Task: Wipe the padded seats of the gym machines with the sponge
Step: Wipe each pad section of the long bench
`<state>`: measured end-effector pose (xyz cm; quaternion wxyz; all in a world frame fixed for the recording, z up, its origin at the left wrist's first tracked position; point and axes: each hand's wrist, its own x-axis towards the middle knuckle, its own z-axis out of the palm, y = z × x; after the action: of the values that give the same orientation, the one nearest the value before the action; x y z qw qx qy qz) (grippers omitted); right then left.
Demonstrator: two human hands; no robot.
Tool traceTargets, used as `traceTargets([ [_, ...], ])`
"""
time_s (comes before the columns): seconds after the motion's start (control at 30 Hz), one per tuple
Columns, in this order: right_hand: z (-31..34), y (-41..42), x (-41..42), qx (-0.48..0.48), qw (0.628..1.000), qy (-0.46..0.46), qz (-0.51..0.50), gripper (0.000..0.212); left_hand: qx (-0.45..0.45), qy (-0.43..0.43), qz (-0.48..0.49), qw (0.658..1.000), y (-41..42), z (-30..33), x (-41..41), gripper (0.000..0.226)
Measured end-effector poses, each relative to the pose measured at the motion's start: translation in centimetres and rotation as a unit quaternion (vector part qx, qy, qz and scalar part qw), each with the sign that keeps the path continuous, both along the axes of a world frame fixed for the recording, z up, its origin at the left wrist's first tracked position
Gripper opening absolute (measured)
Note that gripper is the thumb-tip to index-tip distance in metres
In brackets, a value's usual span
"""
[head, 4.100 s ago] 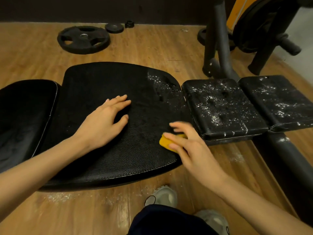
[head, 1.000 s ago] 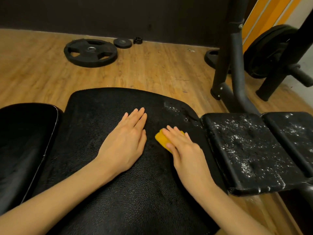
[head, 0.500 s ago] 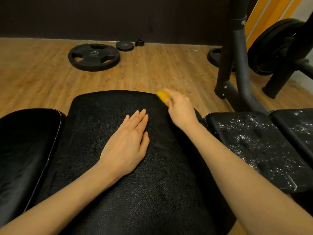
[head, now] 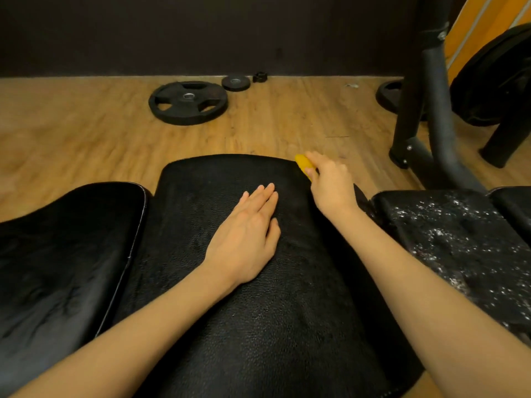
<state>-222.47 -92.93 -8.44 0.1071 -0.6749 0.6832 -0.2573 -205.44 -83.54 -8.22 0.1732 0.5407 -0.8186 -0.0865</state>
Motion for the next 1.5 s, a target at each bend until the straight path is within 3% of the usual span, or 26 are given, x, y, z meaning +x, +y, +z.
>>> traceTargets([
  [0.13, -1.9, 8.7, -0.8, -0.038, 0.993, -0.002, 0.11, 0.044, -0.005, -0.012, -0.003, 1.0, -0.1, -0.2, 0.0, 0.054],
  [0.2, -2.2, 7.7, -1.7, -0.03, 0.992, 0.006, 0.126, 0.044, -0.008, -0.01, -0.001, 1.0, -0.1, -0.1, 0.0, 0.054],
  [0.37, -1.0, -0.4, -1.4, 0.003, 0.999, 0.019, 0.025, 0.045, -0.001, -0.011, -0.002, 1.0, 0.1, 0.1, -0.1, 0.054],
  [0.57, -1.9, 10.8, -2.2, -0.019, 0.995, -0.008, 0.097, 0.045, 0.004, -0.017, -0.011, 1.0, -0.2, 0.2, 0.0, 0.054],
  [0.63, -1.5, 9.2, -2.8, -0.006, 0.994, 0.015, 0.11, 0.045, 0.007, -0.025, -0.013, 1.0, -0.1, 0.4, 0.0, 0.054],
  [0.77, -0.5, 1.9, -2.0, 0.026, 0.998, 0.039, 0.035, 0.044, -0.004, -0.042, -0.007, 0.999, 0.1, 0.8, -0.6, 0.054],
  [0.97, -1.7, 11.5, -1.5, -0.042, 0.994, 0.025, 0.1, 0.042, 0.009, -0.055, 0.015, 0.998, 0.4, -0.4, -3.0, 0.058],
  [1.2, 0.4, 2.1, -1.1, 0.01, 0.998, 0.052, 0.039, 0.043, 0.008, -0.056, 0.021, 0.998, 0.6, -0.2, -3.3, 0.059],
  [1.4, -1.5, 11.8, -2.1, -0.019, 0.998, -0.025, 0.056, 0.041, 0.007, -0.057, 0.024, 0.998, 0.6, -0.1, -3.3, 0.059],
  [1.5, -1.6, 9.5, -3.2, -0.015, 0.998, 0.001, 0.063, 0.044, 0.004, -0.055, 0.023, 0.998, 0.6, 0.0, -3.5, 0.059],
])
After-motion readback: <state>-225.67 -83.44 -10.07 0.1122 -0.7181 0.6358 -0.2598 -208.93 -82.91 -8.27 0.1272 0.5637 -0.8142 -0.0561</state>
